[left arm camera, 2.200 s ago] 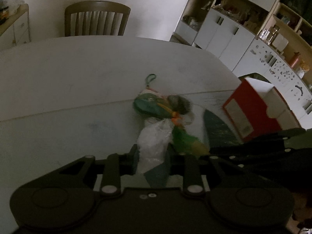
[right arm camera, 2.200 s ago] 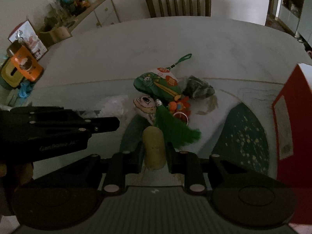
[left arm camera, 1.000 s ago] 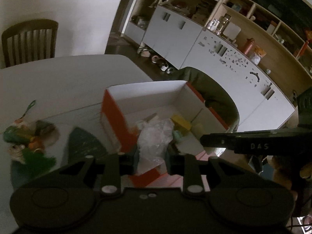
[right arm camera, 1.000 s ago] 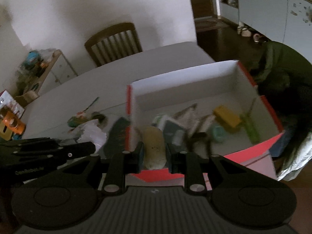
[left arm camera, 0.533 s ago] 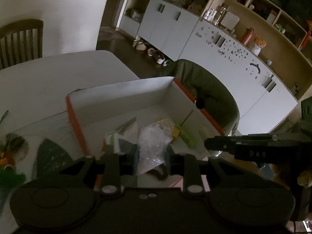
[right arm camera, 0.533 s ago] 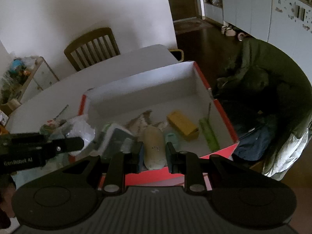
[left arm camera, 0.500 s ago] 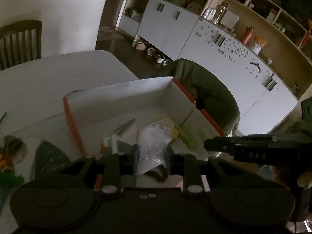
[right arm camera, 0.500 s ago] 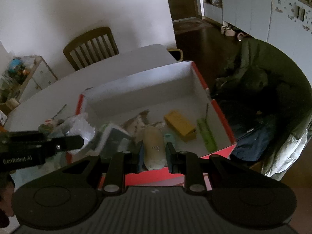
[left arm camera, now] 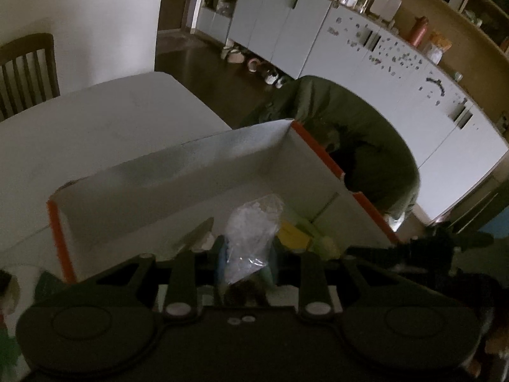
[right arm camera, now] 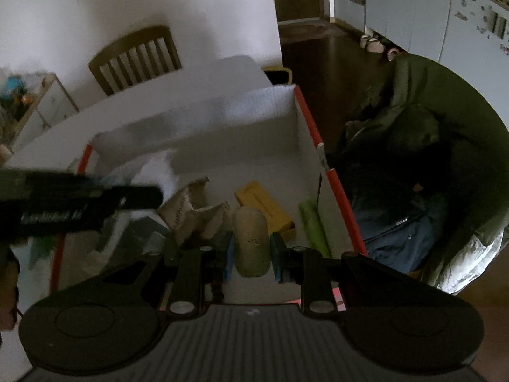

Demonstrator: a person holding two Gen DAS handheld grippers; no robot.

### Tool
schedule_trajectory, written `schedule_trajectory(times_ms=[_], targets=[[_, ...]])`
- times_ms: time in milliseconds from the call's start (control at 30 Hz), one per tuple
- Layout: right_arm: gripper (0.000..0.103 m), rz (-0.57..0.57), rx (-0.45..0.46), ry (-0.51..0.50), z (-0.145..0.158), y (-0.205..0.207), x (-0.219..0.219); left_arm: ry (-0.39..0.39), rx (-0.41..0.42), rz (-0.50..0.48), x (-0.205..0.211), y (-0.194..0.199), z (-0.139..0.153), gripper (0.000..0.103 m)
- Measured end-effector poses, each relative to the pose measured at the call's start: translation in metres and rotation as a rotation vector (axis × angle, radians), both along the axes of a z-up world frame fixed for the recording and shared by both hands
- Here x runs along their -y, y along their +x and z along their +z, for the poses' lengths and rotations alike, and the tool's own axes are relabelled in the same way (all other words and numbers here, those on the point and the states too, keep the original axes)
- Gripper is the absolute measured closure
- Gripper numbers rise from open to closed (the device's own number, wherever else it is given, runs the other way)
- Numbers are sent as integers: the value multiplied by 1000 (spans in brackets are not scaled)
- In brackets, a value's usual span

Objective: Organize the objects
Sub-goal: 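Carry the beige tube and plastic bag over the shoebox with both grippers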

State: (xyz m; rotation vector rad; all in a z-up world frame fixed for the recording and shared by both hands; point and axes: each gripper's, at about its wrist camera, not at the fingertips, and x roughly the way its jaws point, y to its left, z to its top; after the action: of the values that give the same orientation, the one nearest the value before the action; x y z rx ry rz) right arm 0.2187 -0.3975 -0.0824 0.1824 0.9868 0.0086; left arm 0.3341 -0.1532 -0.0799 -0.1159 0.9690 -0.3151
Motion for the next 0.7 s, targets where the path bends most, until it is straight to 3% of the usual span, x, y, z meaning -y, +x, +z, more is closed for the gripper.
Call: schedule_trajectory(times_ms=[333, 700], targets=[[80, 53, -84, -63, -33, 23, -6, 56, -66, -7, 18, 42, -27, 78], [80, 84, -155, -91, -53, 34, -10, 131, -119, -29, 25, 62, -50, 78]])
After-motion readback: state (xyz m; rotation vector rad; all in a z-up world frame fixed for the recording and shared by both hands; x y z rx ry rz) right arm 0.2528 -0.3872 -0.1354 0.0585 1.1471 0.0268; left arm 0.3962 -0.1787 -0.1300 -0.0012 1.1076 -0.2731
